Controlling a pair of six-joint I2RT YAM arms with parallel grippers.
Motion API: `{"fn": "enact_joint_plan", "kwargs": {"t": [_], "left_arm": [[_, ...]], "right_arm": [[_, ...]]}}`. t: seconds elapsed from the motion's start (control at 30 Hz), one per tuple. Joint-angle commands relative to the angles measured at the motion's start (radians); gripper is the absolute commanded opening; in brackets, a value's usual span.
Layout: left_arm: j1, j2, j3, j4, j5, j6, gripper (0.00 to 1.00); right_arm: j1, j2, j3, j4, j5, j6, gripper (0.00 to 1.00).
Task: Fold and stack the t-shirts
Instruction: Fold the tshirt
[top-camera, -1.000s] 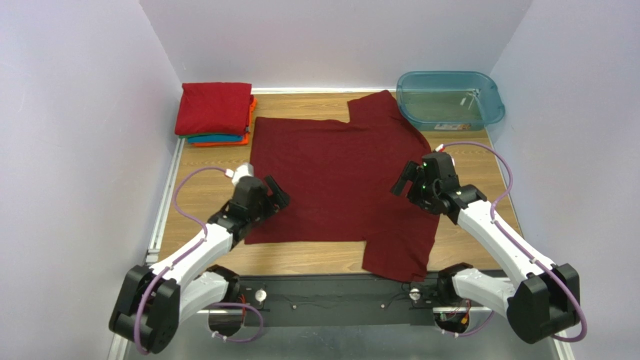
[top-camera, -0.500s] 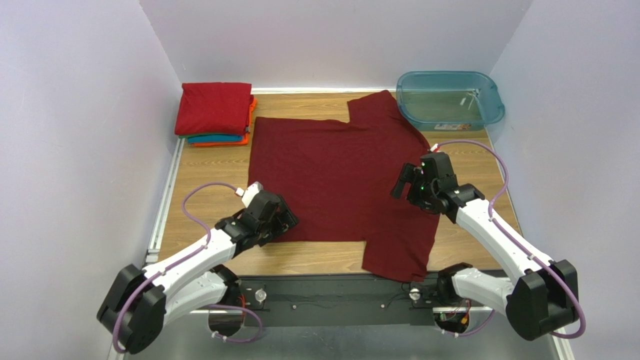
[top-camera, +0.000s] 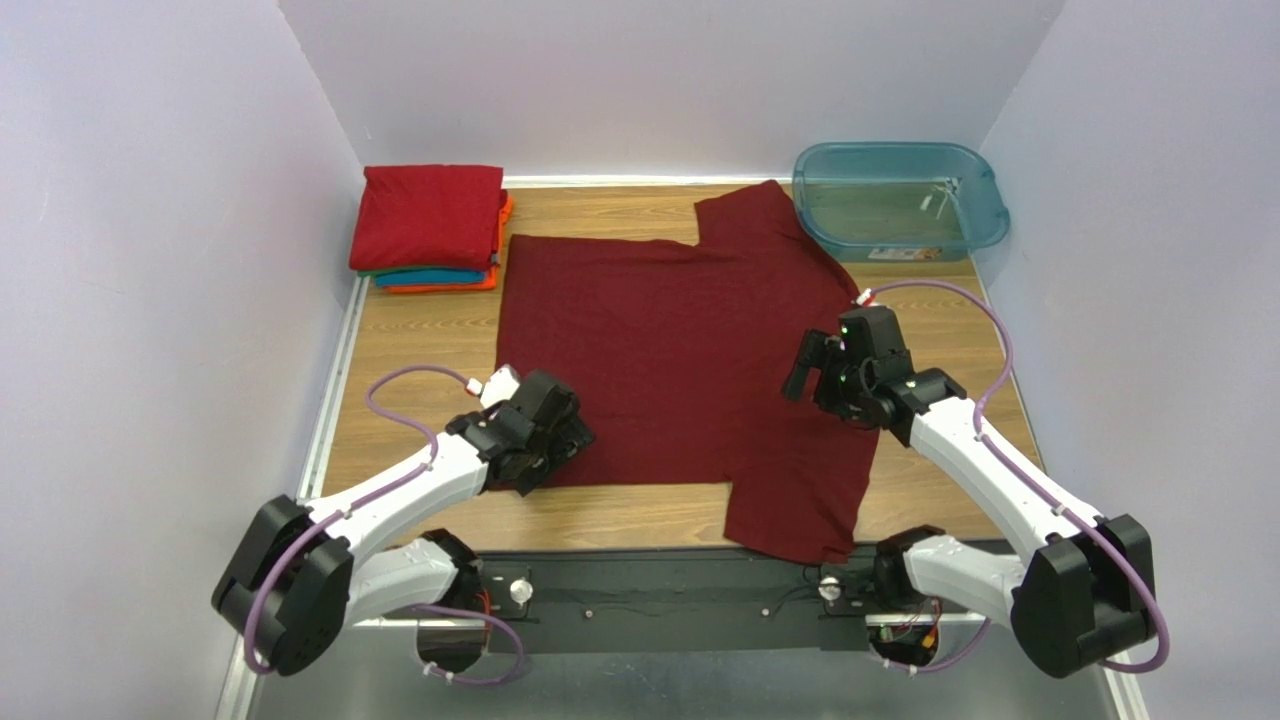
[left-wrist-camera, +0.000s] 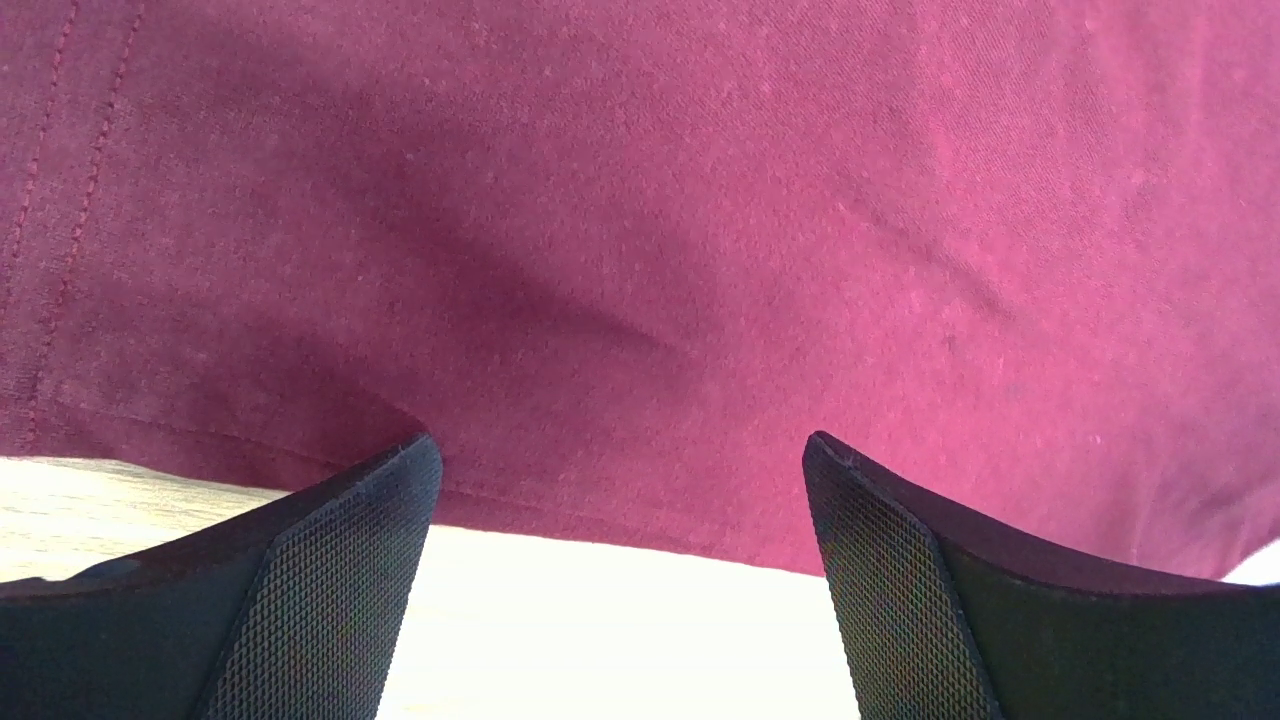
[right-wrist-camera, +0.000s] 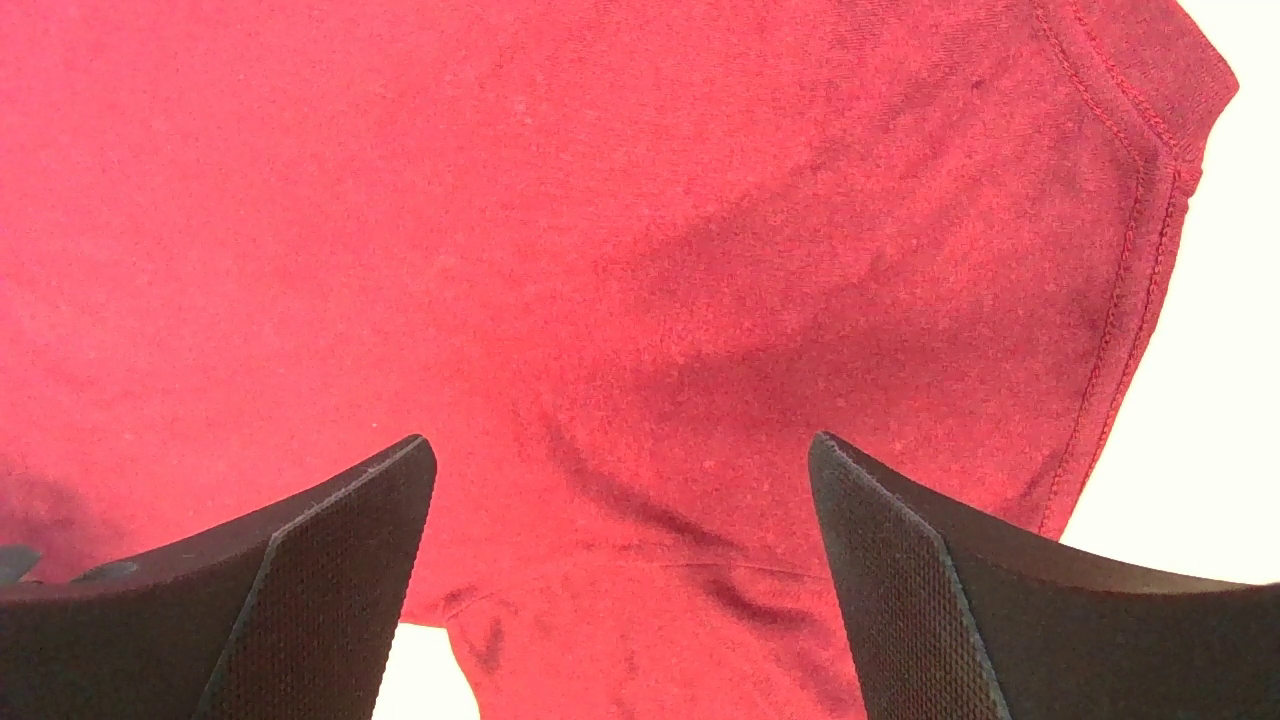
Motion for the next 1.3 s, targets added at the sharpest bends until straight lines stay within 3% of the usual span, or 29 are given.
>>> {"fn": "enact_joint_plan", "kwargs": {"t": [0.0, 0.4, 0.6, 0.77, 0.9, 1.27], "left_arm": [[-0.002, 0.064, 0.030, -0.115, -0.060, -0.042, 0.99], [0.053, 0.147, 0.234, -0.283, -0.146, -0.031, 0.98], [0.134, 0.101, 0.219, -0.382, -0.186, -0.124, 0.98], [0.174, 0.148, 0.229, -0.379, -0.163, -0.060, 0.98], [0.173, 0.259, 0.246, -0.412, -0.099, -0.074, 0.98], [0.053, 0.234, 0.200, -0.401, 0.027, -0.180, 0.98]], "right_arm": [[0.006, 0.010, -0.016, 0.020, 0.020, -0.017, 1.00], [0.006, 0.064, -0.013, 0.035, -0.015, -0.028, 1.00], [0.006, 0.039, -0.028, 0.052, -0.011, -0.028, 1.00], [0.005, 0.042, -0.031, 0.058, -0.023, -0.028, 1.00], [0.005, 0.042, -0.034, 0.060, -0.020, -0.028, 1.00], [0.005, 0.068, -0.037, 0.063, -0.037, -0.029, 1.00]]}}
